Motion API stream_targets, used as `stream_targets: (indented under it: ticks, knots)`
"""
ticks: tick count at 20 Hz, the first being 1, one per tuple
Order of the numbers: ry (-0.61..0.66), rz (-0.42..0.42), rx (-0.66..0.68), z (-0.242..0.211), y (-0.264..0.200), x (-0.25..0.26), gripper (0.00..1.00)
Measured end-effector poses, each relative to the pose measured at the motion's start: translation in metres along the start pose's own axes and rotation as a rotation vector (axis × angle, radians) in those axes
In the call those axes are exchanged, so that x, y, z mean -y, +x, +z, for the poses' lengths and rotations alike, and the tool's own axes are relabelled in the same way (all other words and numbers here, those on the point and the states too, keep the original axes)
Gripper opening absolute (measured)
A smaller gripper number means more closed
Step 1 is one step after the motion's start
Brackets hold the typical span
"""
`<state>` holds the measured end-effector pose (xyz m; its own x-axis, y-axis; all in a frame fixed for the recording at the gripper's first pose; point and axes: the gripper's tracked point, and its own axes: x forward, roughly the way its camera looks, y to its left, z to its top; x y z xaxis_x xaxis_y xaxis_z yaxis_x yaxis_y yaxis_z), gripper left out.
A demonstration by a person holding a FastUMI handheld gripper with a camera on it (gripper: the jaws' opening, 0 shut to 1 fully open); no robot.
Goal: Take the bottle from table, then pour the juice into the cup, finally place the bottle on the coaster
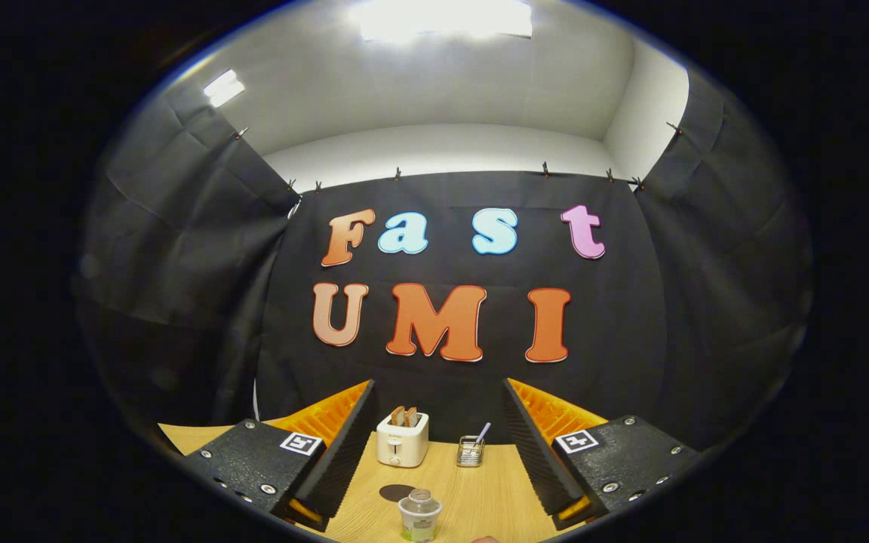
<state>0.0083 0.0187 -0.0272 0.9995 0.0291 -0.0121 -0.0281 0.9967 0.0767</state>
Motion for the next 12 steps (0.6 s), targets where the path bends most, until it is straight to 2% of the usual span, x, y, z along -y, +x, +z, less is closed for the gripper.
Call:
stream_targets:
  ticks: [6,9,12]
  knots:
    - [-0.009,-0.003,-0.111,-0.075,0.001,-0.005,0.97]
    - [0.055,0.039,-0.182,-0.112,0.001,-0.015,0.97]
    - [0.088,0.029,-0.227,-0.149,0.005,-0.008,0.97]
